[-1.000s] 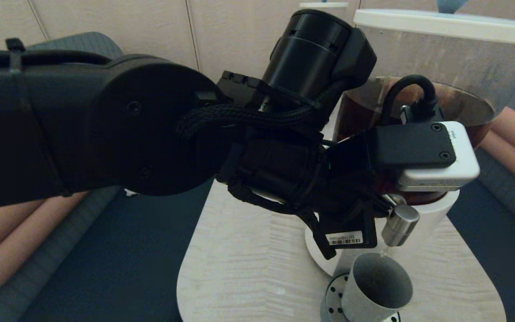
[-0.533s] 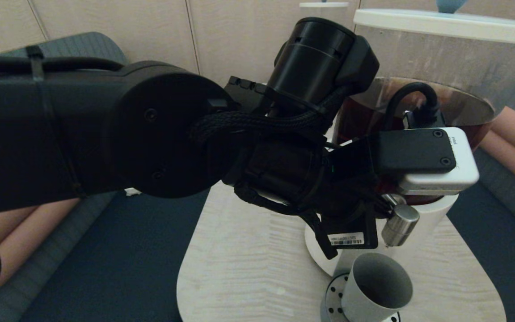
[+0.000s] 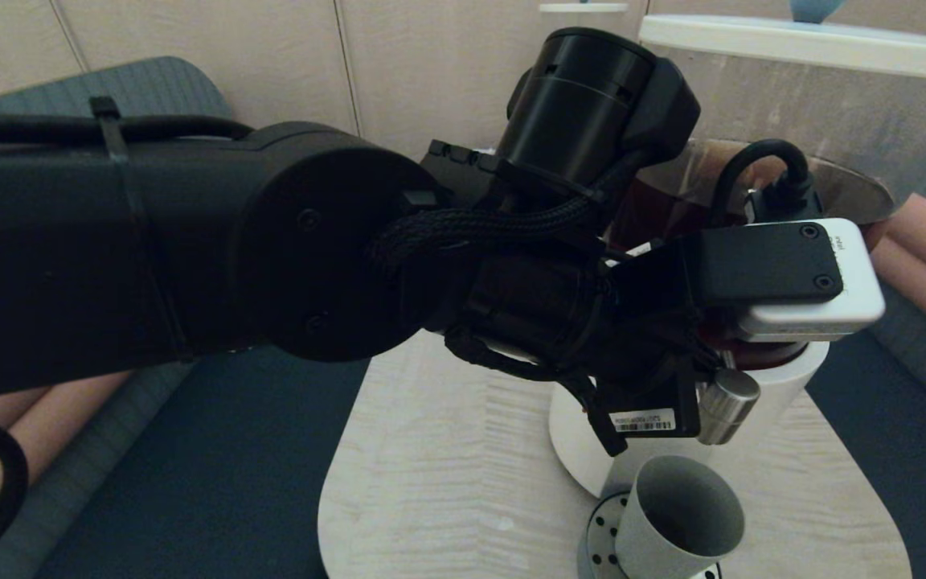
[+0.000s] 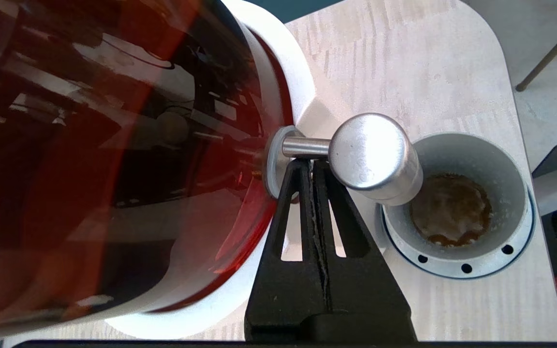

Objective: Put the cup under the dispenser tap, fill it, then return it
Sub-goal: Turn off the faucet

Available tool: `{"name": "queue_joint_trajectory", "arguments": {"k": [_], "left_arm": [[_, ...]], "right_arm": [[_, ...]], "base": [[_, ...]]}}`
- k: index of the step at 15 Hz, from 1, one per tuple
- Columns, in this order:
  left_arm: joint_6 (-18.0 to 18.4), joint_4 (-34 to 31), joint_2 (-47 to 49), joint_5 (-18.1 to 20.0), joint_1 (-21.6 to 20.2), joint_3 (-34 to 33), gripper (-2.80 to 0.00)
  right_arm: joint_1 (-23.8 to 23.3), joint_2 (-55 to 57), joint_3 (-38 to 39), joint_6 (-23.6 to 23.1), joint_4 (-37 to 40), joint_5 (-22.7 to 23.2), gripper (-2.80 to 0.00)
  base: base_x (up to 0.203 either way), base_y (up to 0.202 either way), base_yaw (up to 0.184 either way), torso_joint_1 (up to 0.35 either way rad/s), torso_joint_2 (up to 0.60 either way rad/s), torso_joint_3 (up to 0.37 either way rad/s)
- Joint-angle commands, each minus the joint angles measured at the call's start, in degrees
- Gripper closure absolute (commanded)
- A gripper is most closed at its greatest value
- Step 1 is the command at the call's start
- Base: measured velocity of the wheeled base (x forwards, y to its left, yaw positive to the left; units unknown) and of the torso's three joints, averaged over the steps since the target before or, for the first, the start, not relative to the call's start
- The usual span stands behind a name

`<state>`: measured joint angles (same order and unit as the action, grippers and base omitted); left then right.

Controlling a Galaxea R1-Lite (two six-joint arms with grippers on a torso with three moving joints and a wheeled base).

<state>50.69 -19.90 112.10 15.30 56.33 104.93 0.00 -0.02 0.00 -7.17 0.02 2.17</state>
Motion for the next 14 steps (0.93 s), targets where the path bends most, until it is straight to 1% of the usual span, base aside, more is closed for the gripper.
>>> {"name": "queue_joint_trajectory", "arguments": {"k": [1, 6, 9, 14], "left_arm": [[0.2, 0.0, 0.2, 0.5, 0.2, 0.4, 0.0], [0.2, 0.0, 1.5, 0.6, 1.3, 2.0, 0.0], [0.1, -0.3, 1.2, 0.5, 1.3, 2.0, 0.0], [0.0, -0.7, -1.1, 0.3, 1.3, -0.9, 0.0]], "right_arm": [[0.0, -0.3, 0.5, 0.0, 0.0, 0.0, 0.0], [0.0, -0.3, 0.5, -0.1, 0.0, 0.0, 0.0], [0.0, -0.3, 0.5, -0.1, 0.0, 0.0, 0.0], [0.0, -0.3, 0.5, 0.0, 0.0, 0.0, 0.0]], "base": [[0.0, 0.0, 0.0, 0.0, 0.0, 0.0], [0.0, 0.0, 0.0, 0.0, 0.0, 0.0], [0.0, 0.0, 0.0, 0.0, 0.0, 0.0], [0.0, 0.0, 0.0, 0.0, 0.0, 0.0]]}}
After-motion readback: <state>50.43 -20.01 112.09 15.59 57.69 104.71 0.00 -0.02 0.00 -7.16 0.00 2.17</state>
